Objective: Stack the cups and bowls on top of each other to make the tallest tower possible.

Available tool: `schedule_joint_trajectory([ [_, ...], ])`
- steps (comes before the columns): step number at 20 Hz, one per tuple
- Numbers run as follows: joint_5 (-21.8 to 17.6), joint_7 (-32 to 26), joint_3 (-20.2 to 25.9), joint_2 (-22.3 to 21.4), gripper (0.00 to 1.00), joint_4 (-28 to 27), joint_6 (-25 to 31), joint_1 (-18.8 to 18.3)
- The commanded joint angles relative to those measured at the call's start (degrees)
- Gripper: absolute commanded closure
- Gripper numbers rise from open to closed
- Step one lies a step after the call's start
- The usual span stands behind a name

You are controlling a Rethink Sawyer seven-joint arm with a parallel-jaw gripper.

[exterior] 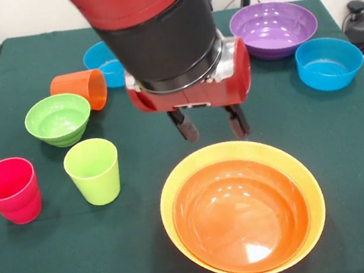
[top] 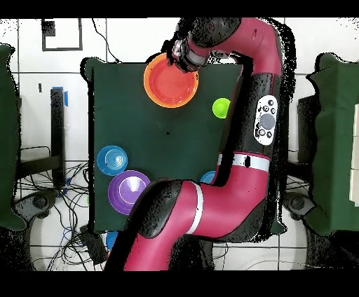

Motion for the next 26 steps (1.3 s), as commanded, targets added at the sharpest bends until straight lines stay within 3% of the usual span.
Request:
schedule_joint_trajectory([
  [1, -1.8, -1.5, -0.5, -1.4, 0.00, 10.1, -3.0, 1.4],
  [8, -3.5, 1.0, -3.5, -1.8, 0.00, 13.0, -11.4, 2.3],
  [12, -0.3, 3.6, -4.3, -5.5, 0.00, 22.2, -11.7, 2.1],
  [17, 6.4, 5.2, -1.9, -8.2, 0.00, 33.8, -7.9, 0.7],
  [26, 9.2, 3.8, -2.8, -11.2, 0.00, 40.6, -7.8, 0.7],
])
